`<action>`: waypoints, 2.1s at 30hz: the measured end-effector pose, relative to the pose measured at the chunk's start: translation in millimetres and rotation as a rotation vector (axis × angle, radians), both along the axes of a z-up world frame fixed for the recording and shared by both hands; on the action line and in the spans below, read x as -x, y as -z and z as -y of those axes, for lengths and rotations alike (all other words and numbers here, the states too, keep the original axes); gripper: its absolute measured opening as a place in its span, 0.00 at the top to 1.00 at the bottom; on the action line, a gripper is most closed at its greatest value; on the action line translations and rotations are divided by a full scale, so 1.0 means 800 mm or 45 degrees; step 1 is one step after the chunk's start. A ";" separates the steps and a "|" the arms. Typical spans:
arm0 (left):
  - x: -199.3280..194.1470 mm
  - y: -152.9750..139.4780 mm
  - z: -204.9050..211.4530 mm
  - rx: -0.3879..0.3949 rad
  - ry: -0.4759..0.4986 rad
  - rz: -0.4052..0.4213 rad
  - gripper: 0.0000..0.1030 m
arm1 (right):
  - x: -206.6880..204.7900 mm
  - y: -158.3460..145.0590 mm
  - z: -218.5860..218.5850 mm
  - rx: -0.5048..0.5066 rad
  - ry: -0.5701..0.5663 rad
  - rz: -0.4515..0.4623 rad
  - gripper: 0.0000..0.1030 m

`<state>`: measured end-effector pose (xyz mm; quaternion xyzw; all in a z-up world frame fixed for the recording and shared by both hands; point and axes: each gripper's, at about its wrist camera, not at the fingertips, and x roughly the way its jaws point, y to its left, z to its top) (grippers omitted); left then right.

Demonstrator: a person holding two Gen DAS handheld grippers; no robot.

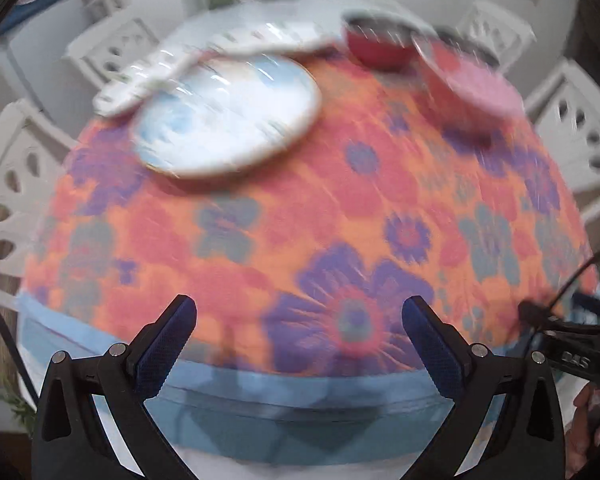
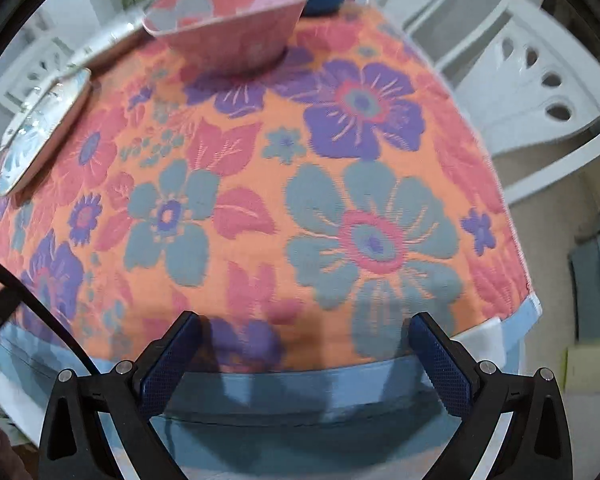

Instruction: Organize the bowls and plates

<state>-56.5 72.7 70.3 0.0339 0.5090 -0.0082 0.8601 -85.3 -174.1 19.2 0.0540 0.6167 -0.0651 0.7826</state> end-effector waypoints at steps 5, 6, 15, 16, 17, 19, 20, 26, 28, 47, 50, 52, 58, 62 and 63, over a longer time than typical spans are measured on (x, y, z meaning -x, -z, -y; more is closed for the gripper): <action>-0.019 -0.107 -0.051 -0.062 -0.072 0.252 0.01 | -0.039 -0.088 -0.057 -0.068 -0.009 0.083 0.07; -0.024 -0.125 -0.061 -0.057 -0.078 0.284 0.01 | -0.043 -0.110 -0.070 -0.063 -0.030 0.125 0.07; -0.031 -0.198 -0.118 -0.059 -0.243 0.401 0.00 | -0.045 -0.248 -0.176 0.063 -0.057 0.466 0.05; -0.030 -0.199 -0.121 -0.062 -0.245 0.409 0.00 | -0.046 -0.246 -0.184 0.083 -0.058 0.474 0.05; -0.030 -0.200 -0.125 -0.066 -0.246 0.416 0.01 | -0.048 -0.245 -0.191 0.099 -0.064 0.476 0.05; -0.034 -0.199 -0.132 -0.080 -0.231 0.418 0.01 | -0.056 -0.240 -0.203 0.124 -0.073 0.469 0.05; -0.037 -0.198 -0.136 -0.086 -0.220 0.417 0.01 | -0.054 -0.236 -0.202 0.124 -0.073 0.472 0.05; -0.048 -0.191 -0.149 -0.086 -0.183 0.417 0.01 | -0.063 -0.238 -0.222 0.130 -0.079 0.513 0.05; -0.051 -0.189 -0.150 -0.079 -0.169 0.415 0.01 | -0.064 -0.236 -0.227 0.134 -0.071 0.518 0.05; -0.062 -0.177 -0.161 -0.034 -0.113 0.378 0.01 | -0.072 -0.220 -0.248 0.122 -0.043 0.471 0.05; -0.061 -0.174 -0.160 -0.036 -0.104 0.367 0.01 | -0.071 -0.219 -0.250 0.122 -0.045 0.467 0.05; -0.061 -0.173 -0.160 -0.037 -0.099 0.360 0.01 | -0.071 -0.218 -0.251 0.121 -0.047 0.464 0.05; -0.061 -0.172 -0.159 -0.040 -0.099 0.361 0.01 | -0.070 -0.216 -0.253 0.120 -0.047 0.458 0.05; -0.061 -0.171 -0.160 -0.036 -0.097 0.349 0.01 | -0.070 -0.215 -0.253 0.119 -0.042 0.455 0.05; -0.061 -0.171 -0.161 -0.036 -0.098 0.346 0.01 | -0.069 -0.214 -0.253 0.117 -0.038 0.454 0.05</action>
